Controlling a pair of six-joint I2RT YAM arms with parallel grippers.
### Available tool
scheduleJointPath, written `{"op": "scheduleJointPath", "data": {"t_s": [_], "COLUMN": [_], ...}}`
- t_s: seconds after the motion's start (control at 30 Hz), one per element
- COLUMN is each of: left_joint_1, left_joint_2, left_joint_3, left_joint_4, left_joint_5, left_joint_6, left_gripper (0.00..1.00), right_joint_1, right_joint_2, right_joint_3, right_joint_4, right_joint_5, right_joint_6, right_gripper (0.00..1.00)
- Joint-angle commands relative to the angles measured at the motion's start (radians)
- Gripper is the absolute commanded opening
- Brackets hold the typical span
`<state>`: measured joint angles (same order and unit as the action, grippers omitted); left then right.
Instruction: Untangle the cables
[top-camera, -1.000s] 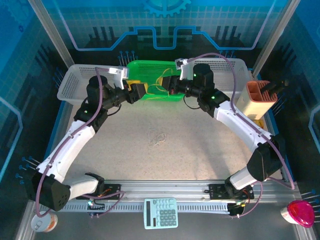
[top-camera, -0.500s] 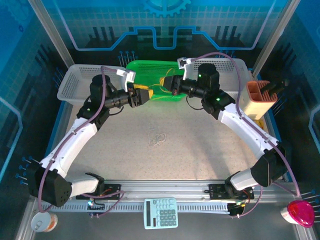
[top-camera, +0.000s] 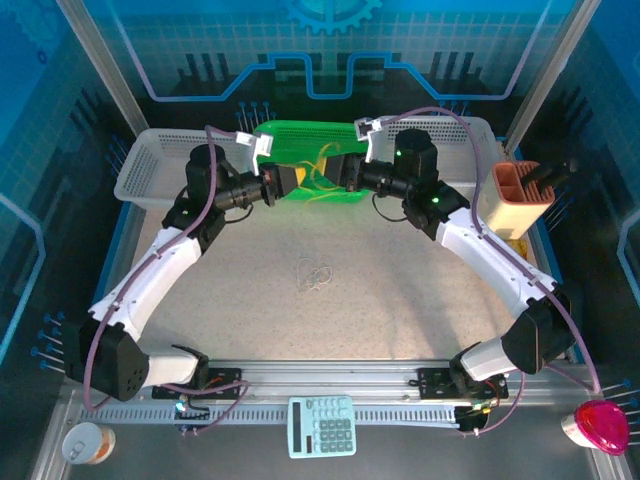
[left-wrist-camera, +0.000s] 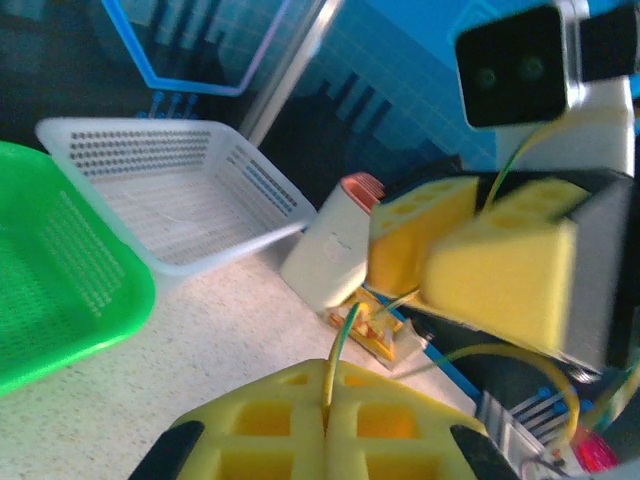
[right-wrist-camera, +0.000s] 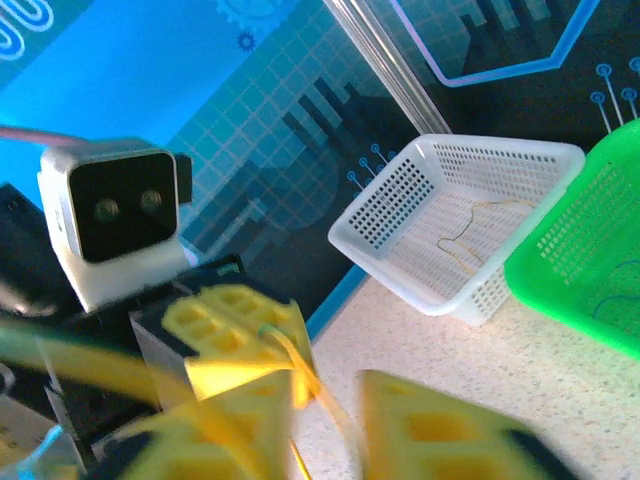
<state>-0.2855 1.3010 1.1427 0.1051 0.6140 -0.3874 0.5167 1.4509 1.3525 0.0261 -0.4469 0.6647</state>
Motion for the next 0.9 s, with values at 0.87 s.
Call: {"op": "scheduleJointPath", "data": {"t_s": [0.87], "left_joint_1": [0.463], "left_joint_2": [0.224], "left_joint_3": [0.357], "left_joint_4": [-0.193], "left_joint_5": [-0.636], "left_joint_6": [0.009], "left_gripper": [0.00], "right_joint_1": [-0.035], "right_joint_2": [-0.184], "right_joint_3": [-0.260], "right_joint_4": [-0.243], "right_joint_5": [0.255], "right_joint_6": [-0.120], "right_gripper": [0.77]}}
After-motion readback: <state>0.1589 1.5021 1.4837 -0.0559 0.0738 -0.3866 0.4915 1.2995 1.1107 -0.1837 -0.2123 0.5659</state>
